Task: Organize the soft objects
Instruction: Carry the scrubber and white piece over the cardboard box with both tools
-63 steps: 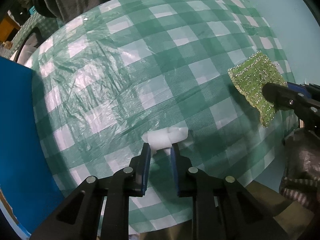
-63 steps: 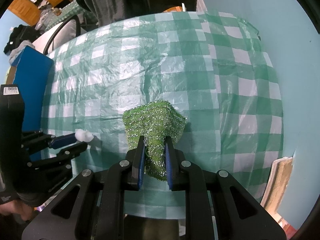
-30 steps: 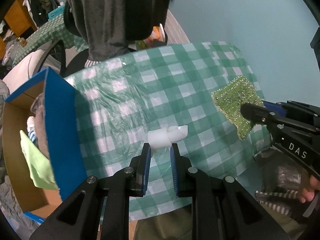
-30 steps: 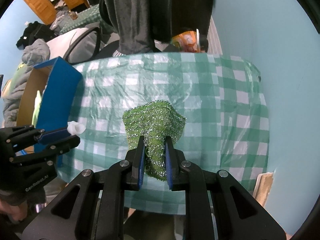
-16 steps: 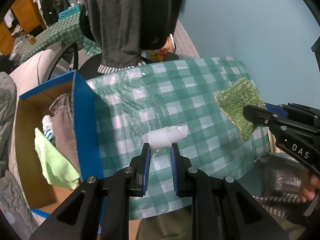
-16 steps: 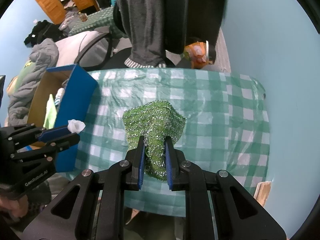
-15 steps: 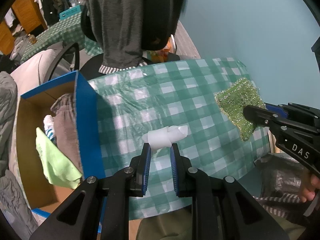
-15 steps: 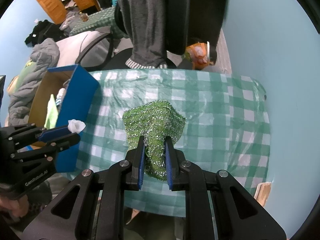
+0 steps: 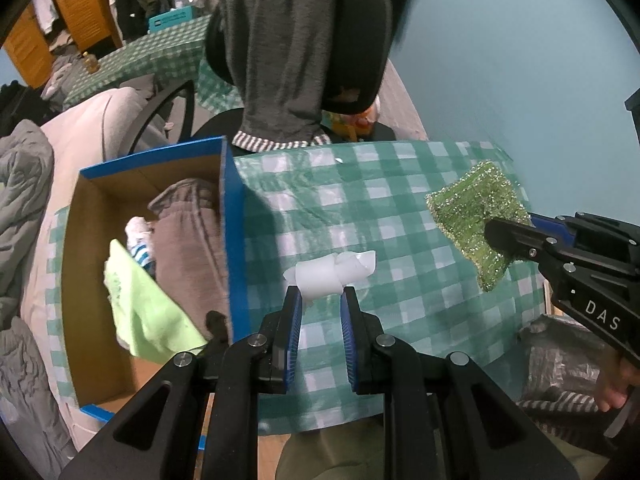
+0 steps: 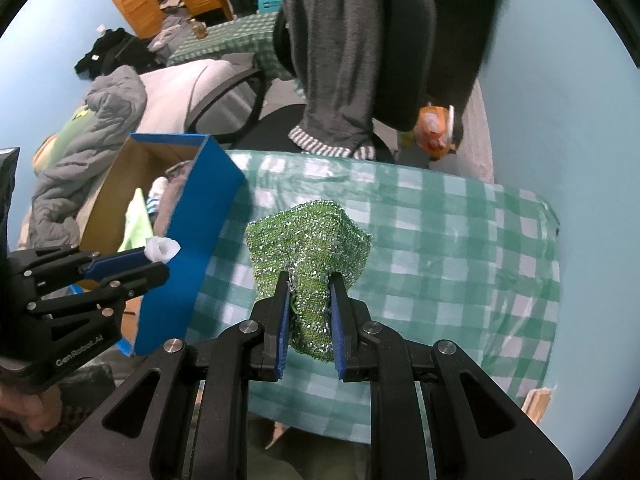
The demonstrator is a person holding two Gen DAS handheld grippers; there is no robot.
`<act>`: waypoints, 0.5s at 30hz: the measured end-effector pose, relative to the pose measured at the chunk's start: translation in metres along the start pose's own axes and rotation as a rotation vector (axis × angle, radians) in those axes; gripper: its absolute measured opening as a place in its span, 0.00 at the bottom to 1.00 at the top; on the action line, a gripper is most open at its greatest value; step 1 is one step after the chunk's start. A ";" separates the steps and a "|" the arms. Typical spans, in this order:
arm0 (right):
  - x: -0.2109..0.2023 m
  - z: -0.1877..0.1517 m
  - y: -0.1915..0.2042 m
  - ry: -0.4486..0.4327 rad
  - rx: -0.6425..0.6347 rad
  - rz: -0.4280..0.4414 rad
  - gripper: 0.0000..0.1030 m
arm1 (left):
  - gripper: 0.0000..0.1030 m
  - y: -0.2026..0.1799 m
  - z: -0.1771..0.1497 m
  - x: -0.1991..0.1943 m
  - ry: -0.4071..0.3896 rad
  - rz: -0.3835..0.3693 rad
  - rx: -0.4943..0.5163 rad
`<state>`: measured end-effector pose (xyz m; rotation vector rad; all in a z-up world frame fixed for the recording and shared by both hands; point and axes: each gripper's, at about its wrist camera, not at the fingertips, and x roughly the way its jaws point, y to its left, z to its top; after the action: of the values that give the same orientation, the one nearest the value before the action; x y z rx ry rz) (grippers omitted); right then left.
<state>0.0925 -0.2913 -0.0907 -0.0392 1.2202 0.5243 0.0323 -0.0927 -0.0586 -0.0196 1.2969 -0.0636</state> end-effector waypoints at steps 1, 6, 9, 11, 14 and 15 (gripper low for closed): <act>0.001 0.001 0.004 0.000 -0.007 0.004 0.16 | 0.19 0.003 0.000 -0.001 -0.001 0.002 -0.005; 0.006 0.009 0.025 0.001 -0.040 0.024 0.16 | 0.19 0.023 -0.005 -0.005 -0.004 0.014 -0.038; 0.010 0.013 0.037 0.000 -0.059 0.036 0.16 | 0.19 0.035 -0.007 -0.007 -0.005 0.022 -0.055; 0.012 0.015 0.046 0.001 -0.071 0.044 0.16 | 0.19 0.042 -0.008 -0.009 -0.008 0.028 -0.065; 0.017 0.020 0.058 0.003 -0.090 0.054 0.16 | 0.19 0.052 -0.010 -0.011 -0.010 0.036 -0.079; 0.018 0.022 0.063 0.004 -0.097 0.057 0.16 | 0.19 0.056 -0.011 -0.011 -0.009 0.037 -0.084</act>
<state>0.0913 -0.2228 -0.0837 -0.0883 1.2019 0.6336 0.0210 -0.0361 -0.0535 -0.0678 1.2895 0.0222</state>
